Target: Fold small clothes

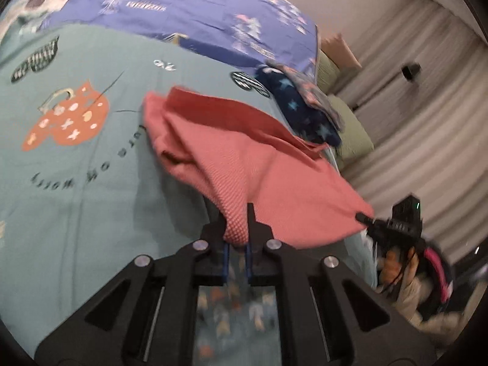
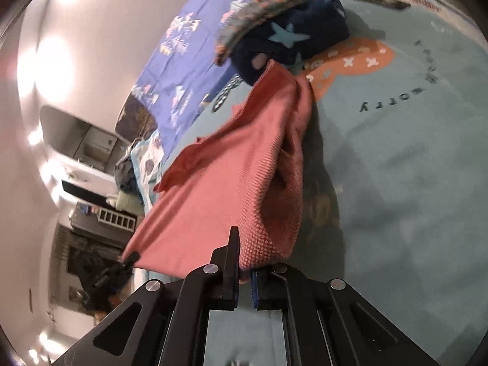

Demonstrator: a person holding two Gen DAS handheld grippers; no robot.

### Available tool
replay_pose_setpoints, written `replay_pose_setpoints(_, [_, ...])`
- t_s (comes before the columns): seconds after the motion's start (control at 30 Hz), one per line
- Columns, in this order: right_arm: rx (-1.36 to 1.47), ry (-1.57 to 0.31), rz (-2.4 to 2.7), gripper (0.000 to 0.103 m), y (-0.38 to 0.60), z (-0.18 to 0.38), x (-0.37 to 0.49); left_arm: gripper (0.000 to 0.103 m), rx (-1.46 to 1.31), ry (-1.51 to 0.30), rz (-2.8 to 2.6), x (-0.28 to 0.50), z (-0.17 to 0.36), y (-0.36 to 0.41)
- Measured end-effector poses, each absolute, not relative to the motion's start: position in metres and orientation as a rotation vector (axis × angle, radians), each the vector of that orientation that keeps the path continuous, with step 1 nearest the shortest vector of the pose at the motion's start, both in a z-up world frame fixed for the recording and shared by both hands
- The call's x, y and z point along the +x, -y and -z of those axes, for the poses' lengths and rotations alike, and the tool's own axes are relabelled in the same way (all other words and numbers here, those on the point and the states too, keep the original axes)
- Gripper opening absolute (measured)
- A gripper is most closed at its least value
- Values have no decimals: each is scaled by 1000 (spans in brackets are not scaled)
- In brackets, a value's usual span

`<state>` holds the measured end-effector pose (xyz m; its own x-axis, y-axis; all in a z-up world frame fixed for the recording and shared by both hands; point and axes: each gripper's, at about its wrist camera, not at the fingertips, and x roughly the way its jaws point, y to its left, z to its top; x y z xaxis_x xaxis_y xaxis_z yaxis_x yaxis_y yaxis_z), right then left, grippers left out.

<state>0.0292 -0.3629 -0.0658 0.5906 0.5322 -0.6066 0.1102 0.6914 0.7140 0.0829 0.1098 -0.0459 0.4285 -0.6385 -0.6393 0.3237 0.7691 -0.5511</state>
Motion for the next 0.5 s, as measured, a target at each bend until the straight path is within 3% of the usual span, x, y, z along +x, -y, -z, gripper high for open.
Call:
replay_pose_setpoints(0.27, [748,-1064,-243,5,352,82,-53,10,-313,-1087,602,2,71,-120])
replay_pose_setpoints(0.37, [630,-1180,-156,13,351,97,-60,13,-251,-1097,516,0,78,-126])
replay_pose_setpoints(0.4, [599,-1196,-126,22,356,97,-59,14,-248,-1086,488,4,75,-132])
replay_pose_setpoints(0.47, [581,-1168,-97,28,365,87,-56,25,-244,-1020,440,8,59,-146])
replay_pose_setpoints(0.5, [560,-1117,-71,39,372,76,-52,41,-234,-964,415,15,48,-151])
